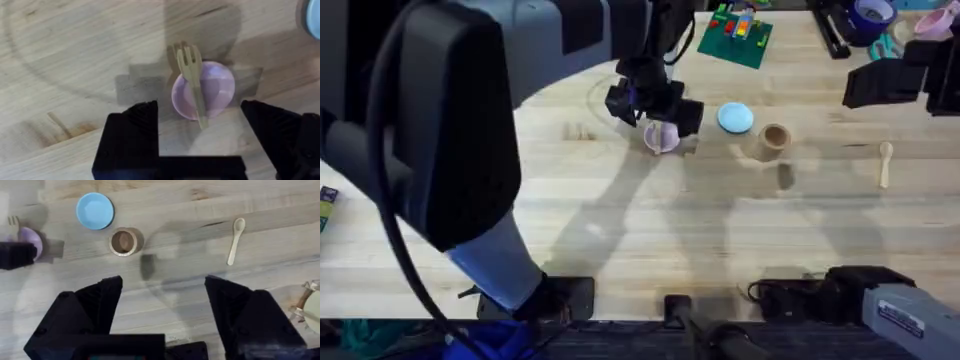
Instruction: Pick up a utensil and set it on the pink plate, then put the other utensil in the container.
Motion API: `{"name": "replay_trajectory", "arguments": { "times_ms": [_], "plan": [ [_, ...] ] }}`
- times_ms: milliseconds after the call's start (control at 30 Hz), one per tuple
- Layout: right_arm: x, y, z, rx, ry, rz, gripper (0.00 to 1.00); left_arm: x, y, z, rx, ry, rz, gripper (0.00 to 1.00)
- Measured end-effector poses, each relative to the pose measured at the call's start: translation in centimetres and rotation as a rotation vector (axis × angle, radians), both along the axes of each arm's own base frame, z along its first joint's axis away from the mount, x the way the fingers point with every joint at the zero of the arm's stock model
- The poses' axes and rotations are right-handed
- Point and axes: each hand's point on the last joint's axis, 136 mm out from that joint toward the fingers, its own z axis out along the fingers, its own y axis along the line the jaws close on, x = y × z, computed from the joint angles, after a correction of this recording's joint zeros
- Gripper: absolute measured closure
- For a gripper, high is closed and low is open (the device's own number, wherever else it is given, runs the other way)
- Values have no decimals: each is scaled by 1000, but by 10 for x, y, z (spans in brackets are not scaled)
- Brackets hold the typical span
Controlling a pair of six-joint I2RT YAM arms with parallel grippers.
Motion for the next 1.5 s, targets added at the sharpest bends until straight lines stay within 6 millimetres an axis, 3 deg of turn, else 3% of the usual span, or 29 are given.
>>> {"name": "replay_trajectory", "arguments": {
  "times_ms": [367, 667, 833, 867, 1000, 1233, 1500],
  "plan": [
    [0, 0, 0, 0, 0, 0, 5, 13, 12, 23, -1, -2, 42, 8],
    [0, 0, 0, 0, 0, 0, 5, 33, 34, 71, 31, -46, 101, 8],
    [0, 0, 0, 0, 0, 0, 5, 49, 47, 100, 35, -104, 123, 8],
    [0, 0, 0, 0, 1, 0, 5, 58, 52, 116, 30, -146, 125, 8],
    [0, 0, 0, 0, 0, 0, 5, 68, 56, 133, 22, -195, 113, 8],
    [5, -7, 4, -36, -25, -21, 5, 73, 55, 142, 29, -233, 38, 8],
    [9, -40, -5, -130, 34, -133, 5, 74, 59, 142, -33, -211, 35, 8]
  ]
}}
